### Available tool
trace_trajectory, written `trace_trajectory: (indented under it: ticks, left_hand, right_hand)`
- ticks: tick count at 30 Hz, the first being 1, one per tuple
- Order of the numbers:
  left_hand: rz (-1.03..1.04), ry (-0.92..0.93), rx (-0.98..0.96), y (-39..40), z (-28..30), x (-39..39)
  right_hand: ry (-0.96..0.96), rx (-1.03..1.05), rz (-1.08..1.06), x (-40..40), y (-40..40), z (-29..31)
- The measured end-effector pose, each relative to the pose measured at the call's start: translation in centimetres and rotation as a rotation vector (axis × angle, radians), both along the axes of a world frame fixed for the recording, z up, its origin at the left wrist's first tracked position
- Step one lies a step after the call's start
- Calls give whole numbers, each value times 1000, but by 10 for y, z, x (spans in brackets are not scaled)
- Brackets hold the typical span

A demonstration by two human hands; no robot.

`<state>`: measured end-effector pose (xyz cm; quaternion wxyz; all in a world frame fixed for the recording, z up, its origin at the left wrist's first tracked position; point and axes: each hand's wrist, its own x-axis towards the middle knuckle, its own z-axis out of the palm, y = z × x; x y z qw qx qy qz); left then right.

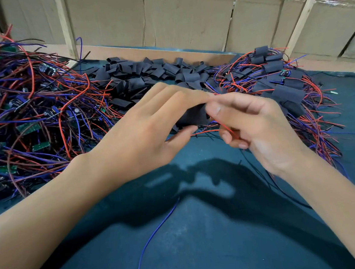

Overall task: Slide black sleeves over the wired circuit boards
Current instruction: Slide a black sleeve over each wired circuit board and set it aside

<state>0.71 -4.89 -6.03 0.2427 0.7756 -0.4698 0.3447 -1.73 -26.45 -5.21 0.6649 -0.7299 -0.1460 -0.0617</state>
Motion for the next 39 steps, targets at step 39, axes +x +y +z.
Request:
trace_trajectory:
  ticks: [39]
  left_hand:
    - [875, 227, 655, 67, -13, 59]
  right_hand:
    - [-597, -694, -854, 13, -42, 5]
